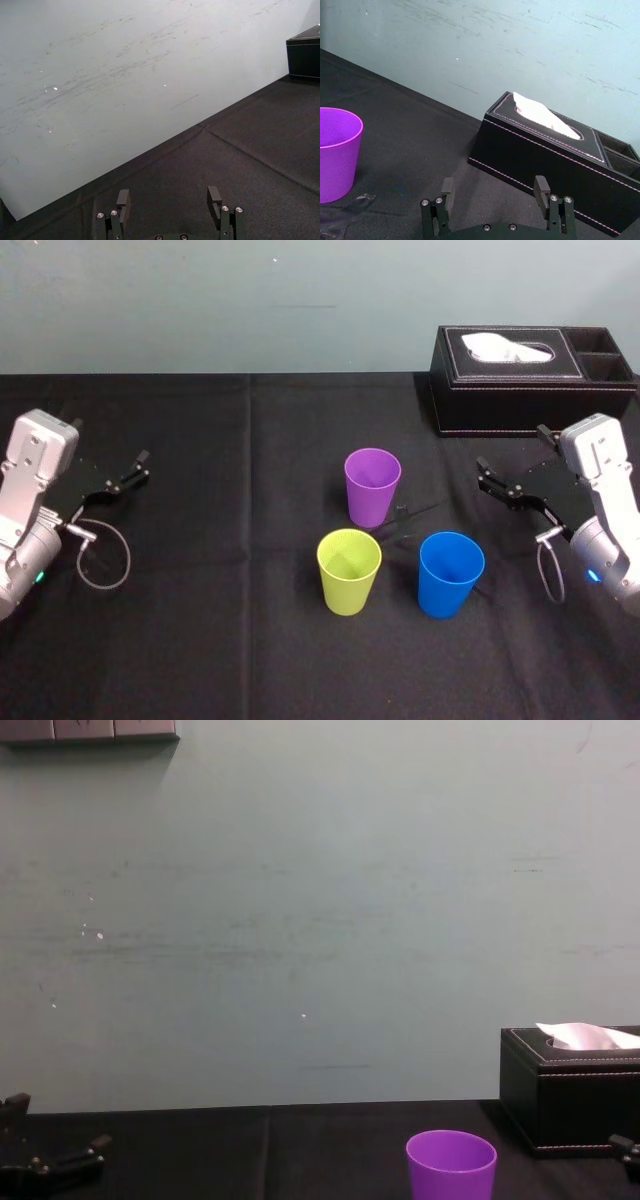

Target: Stack the three plastic cups sequentially using one hand.

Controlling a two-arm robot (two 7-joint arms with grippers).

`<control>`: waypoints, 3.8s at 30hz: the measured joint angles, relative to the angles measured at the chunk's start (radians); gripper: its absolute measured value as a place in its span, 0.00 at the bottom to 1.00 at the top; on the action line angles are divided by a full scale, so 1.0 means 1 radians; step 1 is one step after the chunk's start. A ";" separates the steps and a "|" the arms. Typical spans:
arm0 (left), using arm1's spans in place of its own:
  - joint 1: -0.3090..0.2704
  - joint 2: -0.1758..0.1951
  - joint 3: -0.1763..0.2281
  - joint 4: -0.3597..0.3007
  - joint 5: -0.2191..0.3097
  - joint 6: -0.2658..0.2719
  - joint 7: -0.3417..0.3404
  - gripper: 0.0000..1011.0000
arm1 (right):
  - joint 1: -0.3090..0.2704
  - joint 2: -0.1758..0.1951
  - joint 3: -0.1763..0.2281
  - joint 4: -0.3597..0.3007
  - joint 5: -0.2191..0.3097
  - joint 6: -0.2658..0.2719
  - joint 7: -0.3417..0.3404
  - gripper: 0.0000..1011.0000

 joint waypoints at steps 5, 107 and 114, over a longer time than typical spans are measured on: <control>0.000 0.000 0.000 0.000 0.000 0.000 0.000 1.00 | 0.000 0.000 0.000 0.000 0.000 0.000 0.000 0.99; 0.000 0.000 0.000 0.000 0.000 0.000 0.000 1.00 | -0.409 0.222 0.350 -0.487 0.334 0.177 0.348 0.99; 0.000 0.000 0.000 0.000 0.000 0.000 0.000 1.00 | -0.463 0.242 0.382 -0.526 0.352 0.193 0.392 0.99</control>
